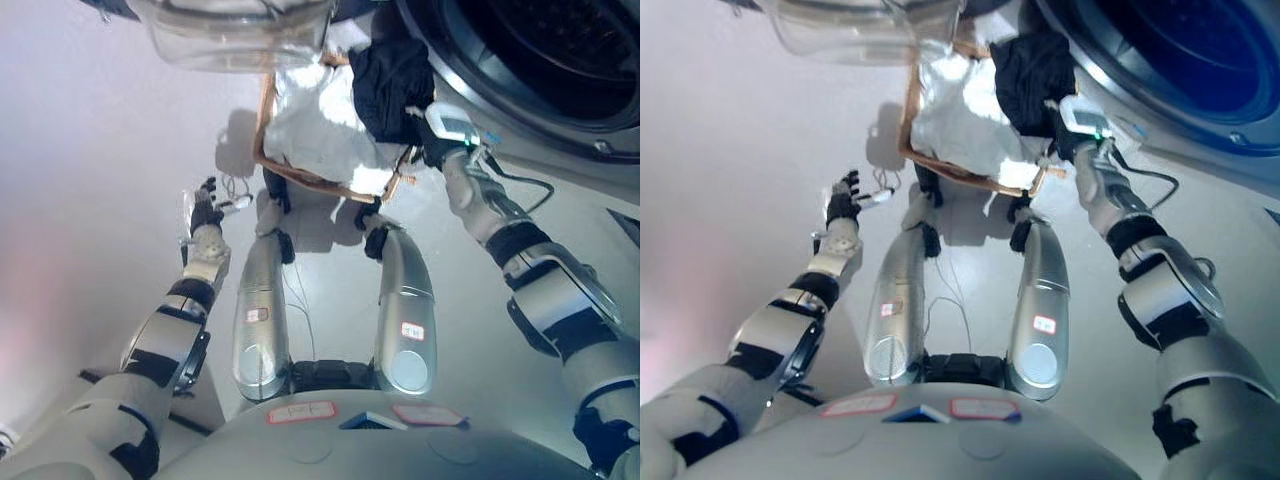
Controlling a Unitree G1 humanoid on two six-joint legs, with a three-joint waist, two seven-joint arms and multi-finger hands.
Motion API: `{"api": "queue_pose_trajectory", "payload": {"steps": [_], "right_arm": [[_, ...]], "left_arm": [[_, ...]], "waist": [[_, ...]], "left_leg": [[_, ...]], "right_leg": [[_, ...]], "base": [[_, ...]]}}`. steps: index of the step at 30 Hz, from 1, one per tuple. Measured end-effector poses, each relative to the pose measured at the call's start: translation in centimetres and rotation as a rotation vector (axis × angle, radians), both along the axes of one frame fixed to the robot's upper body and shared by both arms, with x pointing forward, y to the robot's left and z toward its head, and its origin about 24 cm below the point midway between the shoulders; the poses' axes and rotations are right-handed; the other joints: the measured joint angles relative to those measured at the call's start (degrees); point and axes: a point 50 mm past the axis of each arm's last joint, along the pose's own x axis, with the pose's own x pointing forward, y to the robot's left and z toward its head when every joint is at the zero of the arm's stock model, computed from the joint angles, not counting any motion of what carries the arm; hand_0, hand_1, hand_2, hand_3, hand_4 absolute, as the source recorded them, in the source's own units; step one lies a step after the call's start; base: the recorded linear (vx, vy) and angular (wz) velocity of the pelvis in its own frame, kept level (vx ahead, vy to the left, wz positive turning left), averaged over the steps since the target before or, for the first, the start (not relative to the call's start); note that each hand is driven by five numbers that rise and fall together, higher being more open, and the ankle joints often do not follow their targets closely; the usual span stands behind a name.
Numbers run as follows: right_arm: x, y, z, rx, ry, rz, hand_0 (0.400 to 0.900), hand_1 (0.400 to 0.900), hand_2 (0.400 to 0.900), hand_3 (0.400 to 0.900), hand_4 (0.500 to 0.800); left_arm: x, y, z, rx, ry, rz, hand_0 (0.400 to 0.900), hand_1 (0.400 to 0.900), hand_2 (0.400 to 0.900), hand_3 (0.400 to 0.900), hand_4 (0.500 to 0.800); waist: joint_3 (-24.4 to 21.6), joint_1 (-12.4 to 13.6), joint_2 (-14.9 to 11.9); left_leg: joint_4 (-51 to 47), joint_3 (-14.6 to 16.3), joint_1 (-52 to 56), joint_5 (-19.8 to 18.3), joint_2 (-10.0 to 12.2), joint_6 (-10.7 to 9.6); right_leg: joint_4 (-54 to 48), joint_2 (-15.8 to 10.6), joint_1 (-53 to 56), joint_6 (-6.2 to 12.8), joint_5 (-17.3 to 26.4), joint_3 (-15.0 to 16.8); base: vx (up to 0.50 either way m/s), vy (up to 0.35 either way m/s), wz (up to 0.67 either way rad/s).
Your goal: Put the clothes in the basket into the washing machine.
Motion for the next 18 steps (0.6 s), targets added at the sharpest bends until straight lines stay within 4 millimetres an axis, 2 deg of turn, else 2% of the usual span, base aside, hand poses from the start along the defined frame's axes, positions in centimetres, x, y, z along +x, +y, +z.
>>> {"api": "queue_pose_trajectory", "payload": {"steps": [2, 4, 7, 11, 18], "right_arm": [[0.7, 0.0, 1.3, -0.012, -0.051, -0.011, 0.900, 0.900, 0.900, 0.900, 0.800], [1.3, -0.4, 2.7, -0.022, -0.108, -0.037, 0.900, 0.900, 0.900, 0.900, 0.800], [2.0, -1.0, 4.4, -0.036, -0.174, -0.080, 0.900, 0.900, 0.900, 0.900, 0.800], [2.6, -1.4, 6.2, -0.052, -0.250, -0.120, 0.900, 0.900, 0.900, 0.900, 0.800], [2.4, -2.4, 6.0, -0.071, -0.273, -0.175, 0.900, 0.900, 0.900, 0.900, 0.800]], "left_arm": [[0.1, -0.8, -0.1, 0.010, 0.012, -0.019, 0.900, 0.900, 0.900, 0.900, 0.800], [0.0, -1.5, -0.3, 0.000, 0.017, -0.028, 0.900, 0.900, 0.900, 0.900, 0.800], [0.9, -1.4, 1.1, 0.013, -0.053, -0.031, 0.900, 0.900, 0.900, 0.900, 0.800], [1.7, -1.1, 2.2, 0.028, -0.095, -0.038, 0.900, 0.900, 0.900, 0.900, 0.800], [1.7, -1.6, 2.3, 0.011, -0.115, -0.054, 0.900, 0.900, 0.900, 0.900, 0.800]], "waist": [[0.3, 0.8, -0.5], [0.3, 1.1, -0.8], [-0.1, 1.7, -0.9], [-2.1, 2.9, -1.1], [-4.6, 4.3, -1.0]], "left_leg": [[5.8, -0.7, -4.9, -2.3, 0.7, 0.0], [9.6, -1.5, -9.0, -3.4, 0.8, -0.1], [13.5, -2.4, -13.8, -4.6, 0.7, 0.3], [14.9, -2.9, -19.2, -4.2, 0.6, 0.2], [17.1, -3.8, -22.8, -4.1, -0.5, 0.7]], "right_leg": [[3.8, 0.0, -3.7, -0.94, -1.4, 0.4], [6.8, -0.5, -6.8, -0.77, -2.5, 0.4], [10.6, -1.7, -10.9, -0.73, -4.7, 0.6], [12.3, -2.0, -16.3, -0.67, -4.8, 0.5], [13.7, -2.6, -19.0, -0.52, -4.8, 0.6]], "base": [[-0.01, 0.027, 0.06], [0.02, -0.007, 0.26], [0.02, 0.029, 0.07], [0.01, 0.032, 0.06], [0.03, 0.023, 0.08]]}}
